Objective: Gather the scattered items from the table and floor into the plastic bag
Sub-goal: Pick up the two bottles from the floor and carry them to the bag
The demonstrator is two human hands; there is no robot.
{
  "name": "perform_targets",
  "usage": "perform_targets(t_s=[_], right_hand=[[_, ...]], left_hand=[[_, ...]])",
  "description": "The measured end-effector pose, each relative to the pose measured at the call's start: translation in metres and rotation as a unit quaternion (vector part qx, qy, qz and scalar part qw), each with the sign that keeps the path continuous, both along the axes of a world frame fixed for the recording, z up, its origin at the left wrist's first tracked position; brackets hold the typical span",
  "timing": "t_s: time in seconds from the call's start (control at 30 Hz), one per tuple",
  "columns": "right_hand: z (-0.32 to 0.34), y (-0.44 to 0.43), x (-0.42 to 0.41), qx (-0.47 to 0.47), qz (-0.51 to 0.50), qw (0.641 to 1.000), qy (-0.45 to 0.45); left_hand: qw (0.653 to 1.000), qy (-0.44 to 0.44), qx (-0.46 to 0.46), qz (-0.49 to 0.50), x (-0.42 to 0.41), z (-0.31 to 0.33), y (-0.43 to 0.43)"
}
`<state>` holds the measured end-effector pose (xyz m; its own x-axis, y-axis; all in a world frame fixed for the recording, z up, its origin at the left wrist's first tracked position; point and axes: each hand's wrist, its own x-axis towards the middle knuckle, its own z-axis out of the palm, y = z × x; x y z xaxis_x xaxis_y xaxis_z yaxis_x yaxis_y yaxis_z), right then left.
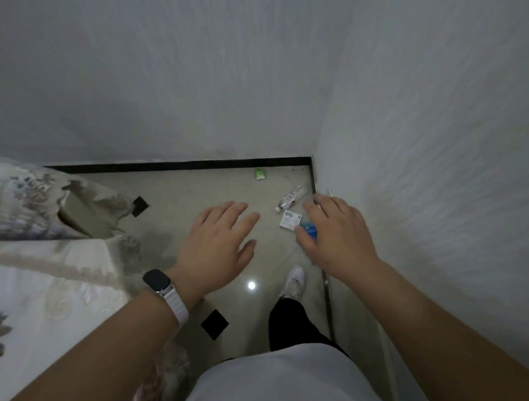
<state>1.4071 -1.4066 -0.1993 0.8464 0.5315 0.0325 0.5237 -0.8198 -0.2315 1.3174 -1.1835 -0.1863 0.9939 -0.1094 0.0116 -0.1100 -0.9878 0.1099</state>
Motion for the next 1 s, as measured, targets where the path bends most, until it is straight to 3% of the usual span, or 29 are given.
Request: perform_targets(t_s=[0.27,0.43,0.53,0.77,1.0], right_hand=[[0.012,0.043,0.167,0.076,-0.034,0.997,-0.001],[0.001,0.035,0.203,0.087,-0.073,0.993,-0.018],[-0.021,0.026,0.211,0.031,-0.103,0.994,0.029],[-0.106,0.008,0.214,-0.015,-0.186,0.975,0.121],[-0.256,0.003,0.220,-0.005,-0.224,0.957,0.183]], left_hand=[[1.000,-0.017,0.017,0.020,0.153,0.019,0.030],[1.000,-0.010,0.007,-0.022,0.209,0.010,0.035],[0.999,0.009,-0.007,-0.049,0.239,-0.011,0.039],[0.989,0.051,-0.063,-0.125,0.308,-0.104,0.040],[0.980,0.093,-0.091,-0.147,0.364,-0.265,0.039]])
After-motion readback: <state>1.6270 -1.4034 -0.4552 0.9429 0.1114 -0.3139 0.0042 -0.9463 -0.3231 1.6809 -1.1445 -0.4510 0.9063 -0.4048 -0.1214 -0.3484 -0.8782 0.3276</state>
